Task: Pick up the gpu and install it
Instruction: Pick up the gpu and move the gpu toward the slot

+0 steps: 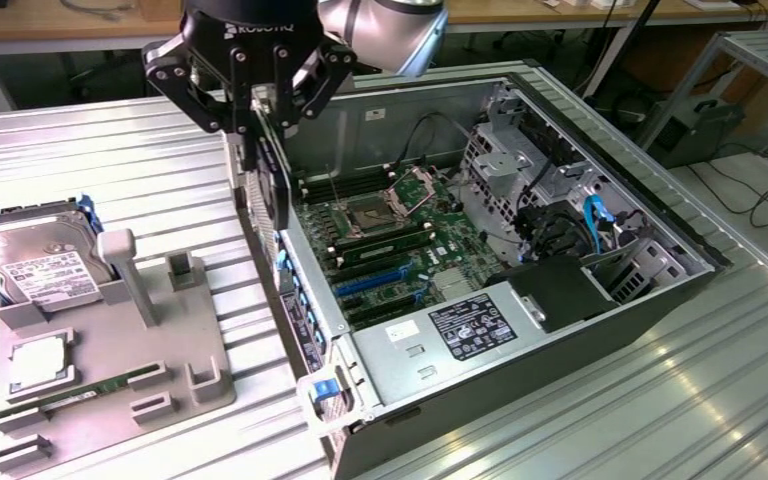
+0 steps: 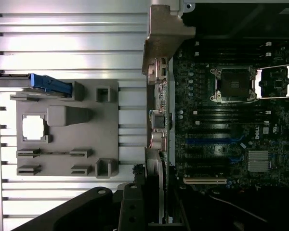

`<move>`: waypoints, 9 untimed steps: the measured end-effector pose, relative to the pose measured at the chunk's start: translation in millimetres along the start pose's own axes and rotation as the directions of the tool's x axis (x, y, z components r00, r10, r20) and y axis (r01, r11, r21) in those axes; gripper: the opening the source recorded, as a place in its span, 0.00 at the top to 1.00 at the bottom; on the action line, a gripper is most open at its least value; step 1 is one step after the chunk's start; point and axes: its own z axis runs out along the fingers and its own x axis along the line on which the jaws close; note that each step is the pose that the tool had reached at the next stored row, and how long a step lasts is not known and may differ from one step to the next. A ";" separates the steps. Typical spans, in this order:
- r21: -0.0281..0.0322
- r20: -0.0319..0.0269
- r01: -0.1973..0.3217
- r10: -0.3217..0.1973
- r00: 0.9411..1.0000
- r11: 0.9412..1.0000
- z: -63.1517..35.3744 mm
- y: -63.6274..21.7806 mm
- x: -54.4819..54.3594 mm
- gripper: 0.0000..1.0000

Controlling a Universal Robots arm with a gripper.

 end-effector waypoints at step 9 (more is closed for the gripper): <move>0.000 0.000 0.000 0.000 1.000 1.000 0.0 0.1 -9.1 0.73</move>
